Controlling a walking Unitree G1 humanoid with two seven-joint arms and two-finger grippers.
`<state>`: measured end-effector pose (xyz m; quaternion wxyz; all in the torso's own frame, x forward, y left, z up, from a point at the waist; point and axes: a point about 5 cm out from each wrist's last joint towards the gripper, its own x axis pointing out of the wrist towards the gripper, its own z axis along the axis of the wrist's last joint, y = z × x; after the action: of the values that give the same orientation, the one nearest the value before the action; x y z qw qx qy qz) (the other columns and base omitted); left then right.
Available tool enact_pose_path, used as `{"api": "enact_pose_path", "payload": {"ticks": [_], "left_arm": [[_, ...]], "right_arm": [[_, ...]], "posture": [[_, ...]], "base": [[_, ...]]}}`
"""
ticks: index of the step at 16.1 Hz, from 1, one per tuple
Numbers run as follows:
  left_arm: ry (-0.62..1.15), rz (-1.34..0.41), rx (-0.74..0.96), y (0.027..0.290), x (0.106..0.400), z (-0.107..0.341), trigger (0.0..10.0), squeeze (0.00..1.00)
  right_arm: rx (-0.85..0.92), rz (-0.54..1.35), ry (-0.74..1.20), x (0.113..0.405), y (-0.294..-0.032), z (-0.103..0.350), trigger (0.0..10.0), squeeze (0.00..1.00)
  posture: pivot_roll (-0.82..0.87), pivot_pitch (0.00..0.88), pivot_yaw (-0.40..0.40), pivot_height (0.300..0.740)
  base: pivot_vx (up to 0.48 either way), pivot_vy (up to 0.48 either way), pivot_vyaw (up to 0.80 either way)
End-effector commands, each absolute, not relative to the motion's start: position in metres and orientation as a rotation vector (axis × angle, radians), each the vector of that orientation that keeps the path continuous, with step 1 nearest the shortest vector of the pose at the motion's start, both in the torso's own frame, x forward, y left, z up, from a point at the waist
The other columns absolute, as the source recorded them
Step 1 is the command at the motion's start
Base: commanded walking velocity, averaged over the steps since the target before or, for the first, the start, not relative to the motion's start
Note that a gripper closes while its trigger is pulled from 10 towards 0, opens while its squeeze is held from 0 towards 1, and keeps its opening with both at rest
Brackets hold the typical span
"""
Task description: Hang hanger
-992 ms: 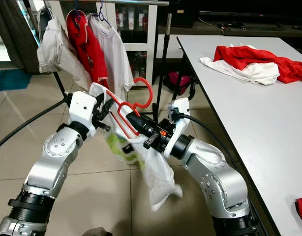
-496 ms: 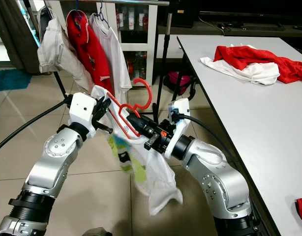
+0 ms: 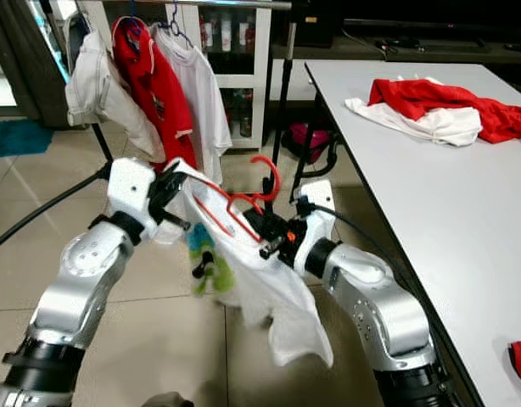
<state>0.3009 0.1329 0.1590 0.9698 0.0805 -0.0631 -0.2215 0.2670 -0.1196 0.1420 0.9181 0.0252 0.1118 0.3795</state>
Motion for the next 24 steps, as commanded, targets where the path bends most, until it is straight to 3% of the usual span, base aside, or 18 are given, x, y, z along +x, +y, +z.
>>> {"api": "enact_pose_path", "payload": {"ticks": [1,3,4,6,9,12,13,17,18,23,24], "left_arm": [[-0.19,-0.433,0.173,0.141,0.301,0.175,0.0,0.0],[-0.207,-0.339,0.193,0.16,0.308,0.185,0.0,0.0],[-0.19,-0.219,0.229,0.188,0.319,0.196,0.0,0.0],[-0.144,-0.136,0.273,0.218,0.331,0.204,0.0,0.0],[-0.042,-0.138,0.296,0.236,0.346,0.2,0.0,0.0],[0.032,-0.186,0.24,0.22,0.351,0.176,0.0,0.0],[0.044,-0.267,0.203,0.198,0.35,0.167,0.0,0.0],[0.035,-0.697,0.136,0.116,0.308,0.156,0.0,0.0],[0.039,-0.78,0.144,0.102,0.296,0.154,0.0,0.0],[0.066,-0.807,0.127,0.097,0.272,0.151,0.0,0.0],[0.038,-0.811,0.072,0.096,0.27,0.157,0.0,0.0]], "right_arm": [[0.01,0.76,0.248,0.267,-0.126,0.139,10.0,0.0],[-0.02,0.802,0.242,0.263,-0.131,0.14,10.0,0.0],[-0.013,0.876,0.208,0.256,-0.135,0.147,10.0,0.0],[-0.004,0.952,0.188,0.248,-0.139,0.153,10.0,0.0],[0.063,0.998,0.145,0.243,-0.139,0.16,10.0,0.0],[0.16,0.994,0.083,0.243,-0.132,0.168,10.0,0.0],[0.202,0.955,0.064,0.247,-0.128,0.171,10.0,0.0],[0.294,0.415,0.108,0.293,-0.144,0.154,10.0,0.0],[0.331,0.365,0.102,0.297,-0.145,0.153,10.0,0.0],[0.354,0.304,0.099,0.299,-0.144,0.147,10.0,0.0],[0.585,0.34,0.046,0.298,-0.14,0.158,10.0,0.0]], "posture": [[0.06,0.0,-0.02,0.74],[0.07,0.0,-0.016,0.74],[0.07,0.0,-0.012,0.74],[0.07,0.0,-0.007,0.74],[0.07,0.0,-0.004,0.74],[0.07,0.0,0.007,0.74],[0.06,0.0,0.012,0.74],[0.06,0.0,0.024,0.74],[0.07,0.0,0.02,0.74],[0.08,0.0,0.007,0.74],[0.08,0.003,0.007,0.74]], "base": [[0.0,0.0,0.0],[0.0,0.0,0.0],[0.0,0.0,0.0],[0.0,0.0,0.0],[0.0,0.0,0.0],[0.0,0.0,0.0],[0.0,0.0,0.0],[0.0,0.0,0.0],[0.0,0.0,0.0],[0.0,0.0,0.0],[0.0,0.0,0.0]]}}
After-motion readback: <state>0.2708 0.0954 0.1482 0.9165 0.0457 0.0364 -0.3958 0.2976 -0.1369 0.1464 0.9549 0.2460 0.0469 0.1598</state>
